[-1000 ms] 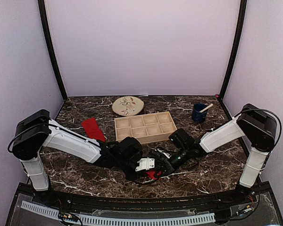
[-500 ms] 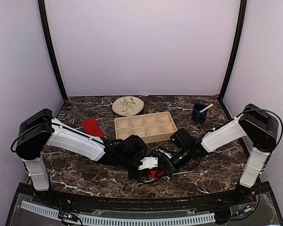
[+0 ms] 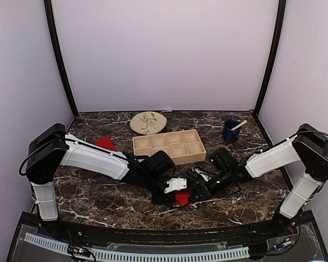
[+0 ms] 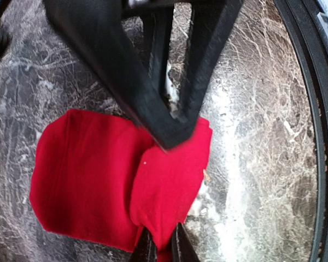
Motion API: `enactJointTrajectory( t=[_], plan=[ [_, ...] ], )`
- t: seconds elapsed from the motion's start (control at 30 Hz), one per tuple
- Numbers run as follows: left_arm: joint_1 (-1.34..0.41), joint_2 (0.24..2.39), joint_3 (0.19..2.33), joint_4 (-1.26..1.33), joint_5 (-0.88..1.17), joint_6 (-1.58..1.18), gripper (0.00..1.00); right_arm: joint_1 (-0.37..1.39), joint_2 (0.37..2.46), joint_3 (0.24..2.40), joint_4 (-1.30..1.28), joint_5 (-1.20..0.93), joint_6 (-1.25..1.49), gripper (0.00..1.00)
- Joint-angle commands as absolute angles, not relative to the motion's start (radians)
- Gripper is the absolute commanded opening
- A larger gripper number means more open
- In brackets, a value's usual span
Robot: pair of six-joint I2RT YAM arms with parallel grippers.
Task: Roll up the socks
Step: Roll the sock at the center of the board.
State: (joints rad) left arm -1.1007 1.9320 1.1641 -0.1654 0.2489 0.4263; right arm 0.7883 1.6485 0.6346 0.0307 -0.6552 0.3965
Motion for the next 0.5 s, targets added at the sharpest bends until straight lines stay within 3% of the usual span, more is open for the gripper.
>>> enactJointTrajectory(
  t=[0.0,0.47],
  plan=[
    [-1.073,1.96,1.208,-0.354,0.361,0.385,0.0,0.758,1.601,0.586,0.024,-0.518,0.432,0.28],
    [-0.998,2.055,1.347,-0.558,0.595,0.335,0.0,0.762,1.358,0.467,0.08,-0.26,0.449,0.29]
  ],
)
